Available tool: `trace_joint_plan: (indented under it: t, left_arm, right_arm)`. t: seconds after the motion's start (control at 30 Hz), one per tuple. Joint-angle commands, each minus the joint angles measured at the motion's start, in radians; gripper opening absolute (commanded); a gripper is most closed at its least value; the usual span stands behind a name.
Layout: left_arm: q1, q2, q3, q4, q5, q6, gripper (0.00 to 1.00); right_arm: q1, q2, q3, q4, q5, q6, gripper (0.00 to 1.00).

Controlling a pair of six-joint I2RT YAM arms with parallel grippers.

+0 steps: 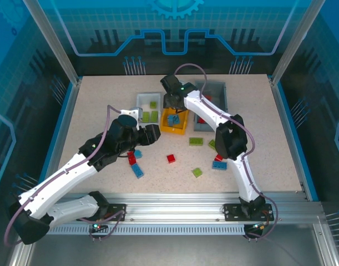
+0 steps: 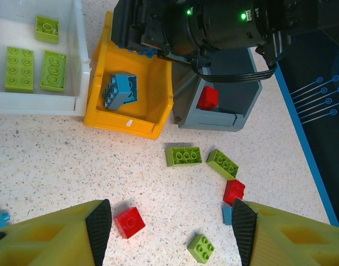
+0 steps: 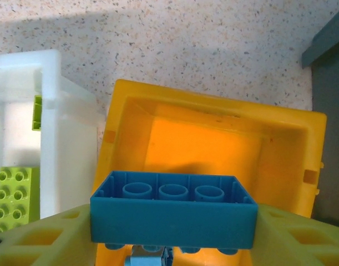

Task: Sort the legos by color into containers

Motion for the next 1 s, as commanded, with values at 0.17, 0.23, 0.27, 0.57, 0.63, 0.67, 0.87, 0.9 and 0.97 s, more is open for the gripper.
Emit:
trace_joint_plan:
  t: [0.17, 0.23, 0.27, 0.57, 0.63, 0.67, 0.87, 0.9, 0.97]
  left_arm:
    - [-0.007, 0.029, 0.024, 0.006, 0.012, -0.025, 0.63]
    - [-0.007, 0.035, 0.019, 0.006, 0.021, -0.026, 0.63]
    - [-0.006, 0.039, 0.013, 0.012, 0.028, -0.025, 0.63]
    - [-0.007, 0.136, 0.02, 0.05, 0.186, 0.11, 0.63]
    - [-0.007, 0.183, 0.03, 0.072, 0.26, 0.186, 0.63]
    - [-0.007, 0.215, 0.038, 0.082, 0.295, 0.227, 0.63]
    - [-0.011, 0.443, 0.097, 0.187, 0.438, 0.471, 0.63]
    - [-0.014, 0.478, 0.097, 0.227, 0.458, 0.518, 0.63]
    - [-0.028, 0.542, 0.099, 0.292, 0.48, 0.62, 0.64]
  right_arm:
    - [0.004, -0.027, 0.044, -0.067, 0.012, -0.008, 0.78]
    - [0.008, -0.068, 0.014, -0.049, 0.019, -0.014, 0.79]
    - [0.009, -0.091, 0.0, -0.045, 0.02, -0.014, 0.79]
    - [0.055, -0.505, -0.394, 0.179, 0.061, -0.095, 0.71]
    - [0.063, -0.639, -0.56, 0.262, 0.044, -0.125, 0.7]
    - [0.066, -0.711, -0.653, 0.302, 0.028, -0.138, 0.7]
    - [0.068, -1.1, -1.121, 0.43, -0.158, -0.18, 0.69]
    - [0.07, -1.161, -1.177, 0.416, -0.169, -0.172, 0.69]
    - [0.068, -1.281, -1.267, 0.388, -0.182, -0.157, 0.71]
